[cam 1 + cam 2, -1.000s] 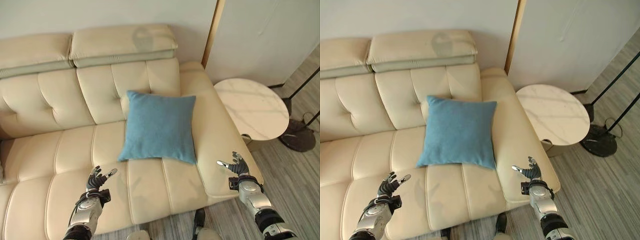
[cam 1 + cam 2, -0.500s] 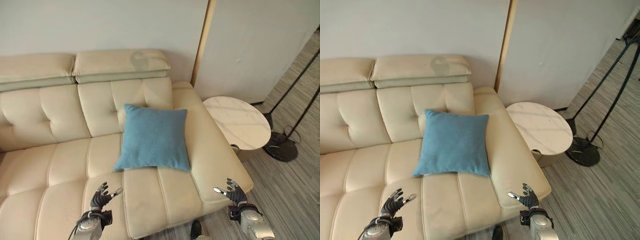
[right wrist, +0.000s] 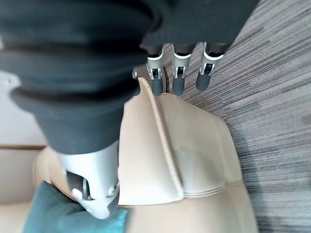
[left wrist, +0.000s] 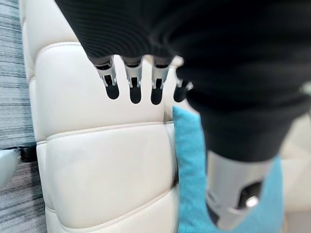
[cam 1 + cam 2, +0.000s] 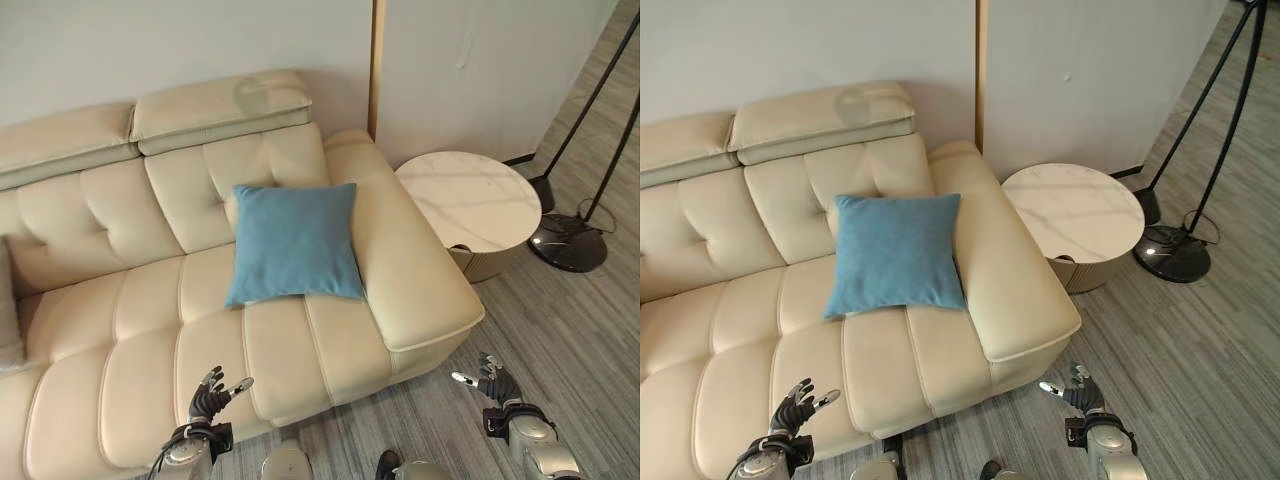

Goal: Pick up all the scattered cushions and arrange them neatly on the sofa.

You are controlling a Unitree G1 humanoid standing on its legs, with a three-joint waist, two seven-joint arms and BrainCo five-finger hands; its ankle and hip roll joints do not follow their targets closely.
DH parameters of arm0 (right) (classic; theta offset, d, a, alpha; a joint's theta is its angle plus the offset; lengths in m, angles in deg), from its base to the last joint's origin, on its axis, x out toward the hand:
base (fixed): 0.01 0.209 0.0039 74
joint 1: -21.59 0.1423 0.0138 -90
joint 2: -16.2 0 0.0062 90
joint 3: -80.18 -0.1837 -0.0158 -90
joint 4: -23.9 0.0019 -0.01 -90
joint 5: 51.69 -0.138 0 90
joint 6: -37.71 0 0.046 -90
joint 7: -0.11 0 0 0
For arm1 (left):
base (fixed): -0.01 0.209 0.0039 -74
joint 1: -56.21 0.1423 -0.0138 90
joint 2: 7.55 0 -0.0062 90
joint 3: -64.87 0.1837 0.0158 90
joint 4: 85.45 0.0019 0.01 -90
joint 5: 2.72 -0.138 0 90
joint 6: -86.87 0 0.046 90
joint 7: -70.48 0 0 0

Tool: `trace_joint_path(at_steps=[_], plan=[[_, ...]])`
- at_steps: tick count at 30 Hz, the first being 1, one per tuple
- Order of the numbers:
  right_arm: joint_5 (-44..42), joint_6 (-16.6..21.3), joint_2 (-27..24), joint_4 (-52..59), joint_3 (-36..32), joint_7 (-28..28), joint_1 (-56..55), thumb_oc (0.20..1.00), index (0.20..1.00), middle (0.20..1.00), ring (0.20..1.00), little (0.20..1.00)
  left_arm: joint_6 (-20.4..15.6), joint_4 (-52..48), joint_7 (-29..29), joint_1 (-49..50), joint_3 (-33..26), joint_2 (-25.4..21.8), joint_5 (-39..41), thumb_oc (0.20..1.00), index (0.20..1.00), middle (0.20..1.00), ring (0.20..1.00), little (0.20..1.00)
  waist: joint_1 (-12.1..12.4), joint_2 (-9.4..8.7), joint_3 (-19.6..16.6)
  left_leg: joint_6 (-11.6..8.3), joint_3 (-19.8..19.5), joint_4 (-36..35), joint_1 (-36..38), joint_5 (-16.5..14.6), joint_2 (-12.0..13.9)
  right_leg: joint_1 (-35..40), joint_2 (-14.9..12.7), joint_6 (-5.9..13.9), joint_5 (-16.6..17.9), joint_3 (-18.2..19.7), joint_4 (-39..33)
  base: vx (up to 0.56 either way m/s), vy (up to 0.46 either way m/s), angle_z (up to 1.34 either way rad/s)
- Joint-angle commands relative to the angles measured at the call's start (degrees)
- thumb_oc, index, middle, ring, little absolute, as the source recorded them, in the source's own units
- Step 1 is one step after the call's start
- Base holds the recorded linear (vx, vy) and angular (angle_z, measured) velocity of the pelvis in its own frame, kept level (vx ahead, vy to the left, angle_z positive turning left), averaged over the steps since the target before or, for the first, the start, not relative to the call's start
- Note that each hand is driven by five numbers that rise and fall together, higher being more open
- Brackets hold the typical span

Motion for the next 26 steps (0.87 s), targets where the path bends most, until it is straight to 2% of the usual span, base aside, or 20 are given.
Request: trace_joint_path(at_steps=[1,3,5,7,8,13,26], plan=[[-0.14,1.63,1.72,3.1,-0.33,0.11,3.83,1.0,1.0,1.0,1.0,1.0,-2.18,-3.19,0.44,-1.61,-1.88,-2.95,-0.41,1.0,1.0,1.0,1.0,1.0,-1.76,-3.64,0.86,1.43,3.14,6.37,3.61,-18.72,-2.42,9.09,-3.56,10.3,2.24,1.95,-14.67,-0.15,-0.058,0.28],[-0.32,1.75,1.71,2.95,-0.51,0.32,3.74,1.0,1.0,1.0,1.0,1.0,-2.21,-3.34,0.0,-1.49,-1.52,-2.36,0.84,1.0,1.0,1.0,1.0,1.0,-2.73,-3.86,0.13,1.76,3.15,8.85,7.68,-23.27,-2.58,8.17,-4.22,10.21,2.66,1.17,-14.89,-0.16,-0.001,0.54],[-0.35,1.44,1.51,2.79,-1.77,0.11,3.06,1.0,1.0,1.0,1.0,1.0,-1.6,-5.2,-0.59,-1.87,-0.46,-1.98,0.39,1.0,1.0,1.0,1.0,1.0,-4.95,-2.53,-1.91,0.45,7.16,2.66,12.95,-23.24,-1.46,8.25,-3.93,11.23,2.98,-1.31,-15.8,-0.03,0.122,0.56],[-0.26,1.28,1.38,2.64,-2.03,0.27,2.88,1.0,1.0,1.0,1.0,1.0,-1.35,-6.57,-1.1,-1.09,-0.07,-2.05,-0.35,1.0,1.0,1.0,1.0,1.0,-5.27,-1.97,-2.81,0.12,7.77,-1.88,14.86,-22.24,-1.66,8.46,-3.98,11.71,3.66,-2.15,-16.28,0.01,0.127,1.08],[-0.17,1.33,1.46,2.37,-2.01,0.18,2.88,1.0,1.0,1.0,1.0,1.0,-1.38,-7.11,-1.36,-0.78,0.05,-1.91,-0.44,1.0,1.0,1.0,1.0,1.0,-5.21,-1.96,-2.87,0.33,8.02,-3.05,15.05,-21.25,-1.96,8.18,-4.28,11.52,4.67,-2.9,-16.4,-0.05,0.127,1.12],[0.57,0.77,2.52,1.76,-1.3,0.81,2.9,1.0,1.0,1.0,1.0,1.0,-0.74,-7.99,-2.19,0.82,0.01,-1.59,-1.72,1.0,1.0,1.0,1.0,1.0,-4.22,-2.58,-3.2,0.75,6.58,-3.83,15.7,-21.68,-2.85,9.05,-5.06,12.33,5.89,-3.33,-17.17,-0.01,0.095,0.29],[1.35,-0.17,4.7,1.24,-0.18,0.63,3.24,1.0,1.0,1.0,1.0,1.0,0.02,-4.0,-1.41,2.38,-1.56,-1.71,-3.27,1.0,1.0,1.0,1.0,1.0,-2.24,-4.38,-3.99,2.37,4.75,-4.03,15.59,-22.99,-5.33,9.5,-7.27,13.73,6.89,-3.69,-16.39,-0.01,0.054,0.05]])
